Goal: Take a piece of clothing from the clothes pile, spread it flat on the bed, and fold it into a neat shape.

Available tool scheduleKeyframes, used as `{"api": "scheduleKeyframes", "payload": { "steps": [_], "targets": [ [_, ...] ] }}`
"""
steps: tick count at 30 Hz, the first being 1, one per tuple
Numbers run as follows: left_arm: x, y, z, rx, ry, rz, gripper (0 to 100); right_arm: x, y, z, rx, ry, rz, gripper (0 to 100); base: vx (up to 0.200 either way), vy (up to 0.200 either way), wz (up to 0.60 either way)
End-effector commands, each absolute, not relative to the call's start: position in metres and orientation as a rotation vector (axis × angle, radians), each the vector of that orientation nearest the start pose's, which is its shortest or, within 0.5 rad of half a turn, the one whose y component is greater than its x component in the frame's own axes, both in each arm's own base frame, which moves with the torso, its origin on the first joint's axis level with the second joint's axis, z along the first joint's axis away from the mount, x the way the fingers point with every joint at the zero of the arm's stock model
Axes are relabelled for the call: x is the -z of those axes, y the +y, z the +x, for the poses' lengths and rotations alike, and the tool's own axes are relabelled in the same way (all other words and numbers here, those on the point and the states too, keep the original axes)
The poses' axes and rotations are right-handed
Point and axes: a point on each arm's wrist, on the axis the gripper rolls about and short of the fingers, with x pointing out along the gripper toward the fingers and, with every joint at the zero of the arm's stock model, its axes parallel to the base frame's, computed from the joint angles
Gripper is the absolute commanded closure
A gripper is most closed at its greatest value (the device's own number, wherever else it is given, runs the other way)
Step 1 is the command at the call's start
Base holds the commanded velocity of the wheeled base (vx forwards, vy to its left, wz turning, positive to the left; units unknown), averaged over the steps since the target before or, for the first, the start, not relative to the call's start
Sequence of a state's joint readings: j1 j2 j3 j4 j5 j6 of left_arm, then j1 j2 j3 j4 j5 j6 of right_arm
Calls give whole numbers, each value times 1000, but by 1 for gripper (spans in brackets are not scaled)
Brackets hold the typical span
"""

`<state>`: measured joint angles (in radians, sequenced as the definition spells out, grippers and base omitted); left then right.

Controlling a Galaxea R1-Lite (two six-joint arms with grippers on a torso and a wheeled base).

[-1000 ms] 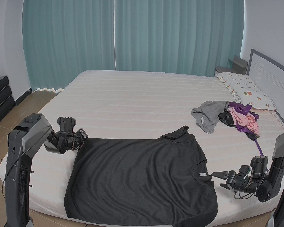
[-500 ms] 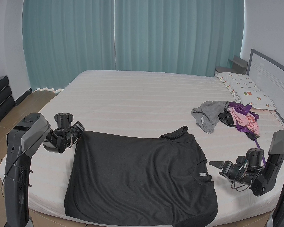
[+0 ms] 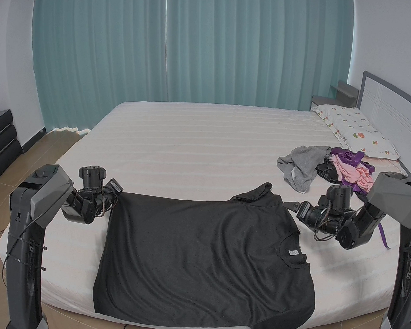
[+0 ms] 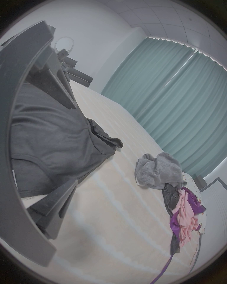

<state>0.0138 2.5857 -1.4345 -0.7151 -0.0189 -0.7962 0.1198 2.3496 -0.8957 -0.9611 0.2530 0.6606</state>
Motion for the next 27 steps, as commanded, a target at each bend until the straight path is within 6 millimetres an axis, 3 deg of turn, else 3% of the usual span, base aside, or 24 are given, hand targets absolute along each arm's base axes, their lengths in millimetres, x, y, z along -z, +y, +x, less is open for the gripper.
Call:
{"api": "scheduleKeyframes", "payload": {
  "steps": [1, 13, 20, 21, 27],
  "targets": [
    [18, 6, 483, -178, 438, -805, 100, 33, 62, 439, -160, 658, 664, 0, 0, 0, 0],
    [21, 7, 482, -184, 446, -810, 100, 53, 71, 492, -125, 601, 614, 0, 0, 0, 0],
    [21, 6, 482, -182, 445, -809, 100, 54, 73, 502, -108, 592, 609, 0, 0, 0, 0],
    [21, 6, 482, -182, 445, -809, 100, 57, 73, 502, -104, 600, 608, 100, 0, 0, 0],
    [21, 6, 482, -183, 443, -809, 100, 55, 70, 507, -88, 564, 617, 100, 0, 0, 0]
  ]
}}
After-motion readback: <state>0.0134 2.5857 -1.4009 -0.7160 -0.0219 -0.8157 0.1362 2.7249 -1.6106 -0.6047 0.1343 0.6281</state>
